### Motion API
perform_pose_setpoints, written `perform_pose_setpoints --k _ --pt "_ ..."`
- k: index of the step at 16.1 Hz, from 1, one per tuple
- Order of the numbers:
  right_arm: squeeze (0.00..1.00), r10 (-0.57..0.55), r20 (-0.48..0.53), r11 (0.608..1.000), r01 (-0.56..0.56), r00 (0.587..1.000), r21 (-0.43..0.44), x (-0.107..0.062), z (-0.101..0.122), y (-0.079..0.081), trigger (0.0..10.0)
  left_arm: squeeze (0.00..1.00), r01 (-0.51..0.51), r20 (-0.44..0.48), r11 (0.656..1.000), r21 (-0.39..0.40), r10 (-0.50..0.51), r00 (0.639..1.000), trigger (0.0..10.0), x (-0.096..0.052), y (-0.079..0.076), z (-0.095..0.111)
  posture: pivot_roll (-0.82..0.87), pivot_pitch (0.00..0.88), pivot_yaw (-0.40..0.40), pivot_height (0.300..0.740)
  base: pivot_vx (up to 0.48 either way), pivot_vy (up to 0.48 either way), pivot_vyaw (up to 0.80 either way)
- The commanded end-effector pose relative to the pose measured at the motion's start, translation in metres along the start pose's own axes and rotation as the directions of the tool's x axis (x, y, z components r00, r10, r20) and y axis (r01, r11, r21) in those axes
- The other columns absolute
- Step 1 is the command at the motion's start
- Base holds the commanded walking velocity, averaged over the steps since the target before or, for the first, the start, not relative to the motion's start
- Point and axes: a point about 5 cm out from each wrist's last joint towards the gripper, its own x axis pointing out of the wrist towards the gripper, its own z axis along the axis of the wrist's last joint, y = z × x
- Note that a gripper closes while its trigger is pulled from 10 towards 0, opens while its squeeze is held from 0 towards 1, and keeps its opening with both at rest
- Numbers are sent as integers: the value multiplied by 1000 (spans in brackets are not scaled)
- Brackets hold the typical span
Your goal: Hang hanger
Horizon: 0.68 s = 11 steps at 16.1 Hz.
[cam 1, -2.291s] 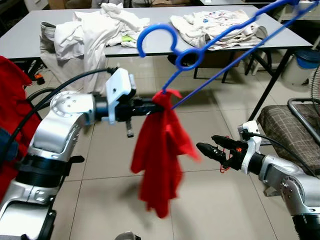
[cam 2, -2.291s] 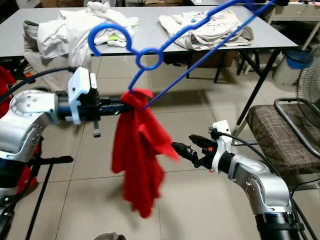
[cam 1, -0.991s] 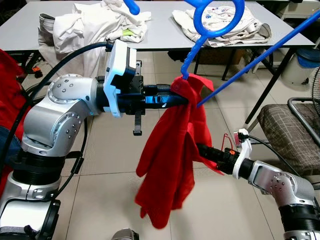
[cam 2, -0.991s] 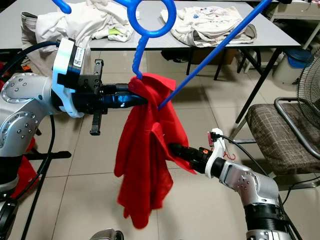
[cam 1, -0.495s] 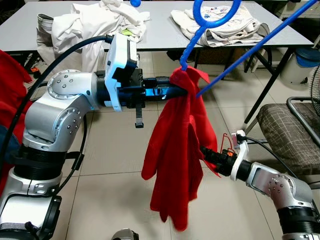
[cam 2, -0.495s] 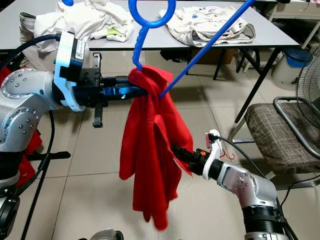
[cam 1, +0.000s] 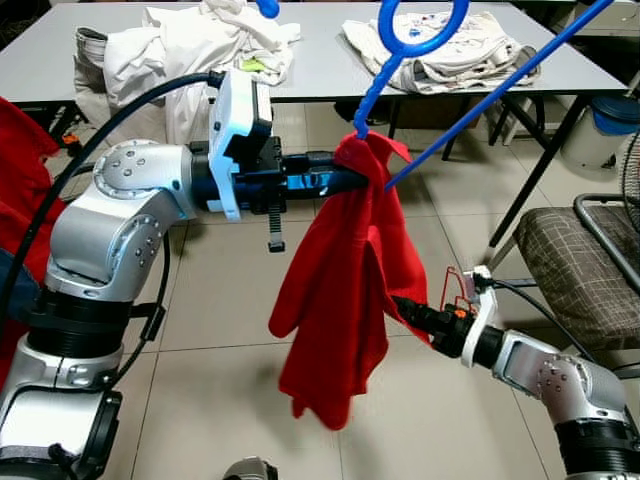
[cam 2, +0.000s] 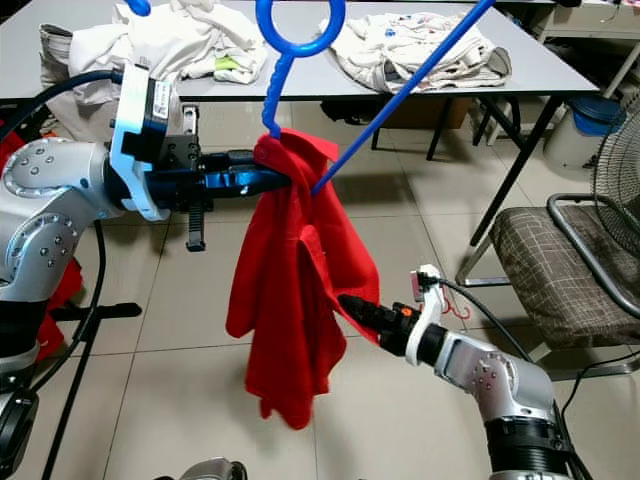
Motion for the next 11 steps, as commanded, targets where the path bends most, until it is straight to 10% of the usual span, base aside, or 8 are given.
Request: perform_pose_setpoints --k 1,11 --pt "0 3 23 1000 -3 1000 -4 -3 3 1 0 0 0 8 998 58 0 1000 0 0 4 12 57 65 -8 740 0 0 0" --pt "0 -34 133 999 32 991 15 -17 20 -3 0 0 -2 -77 998 66 7 997 0 -5 4 -6 53 41 -10 740 0 0 0"
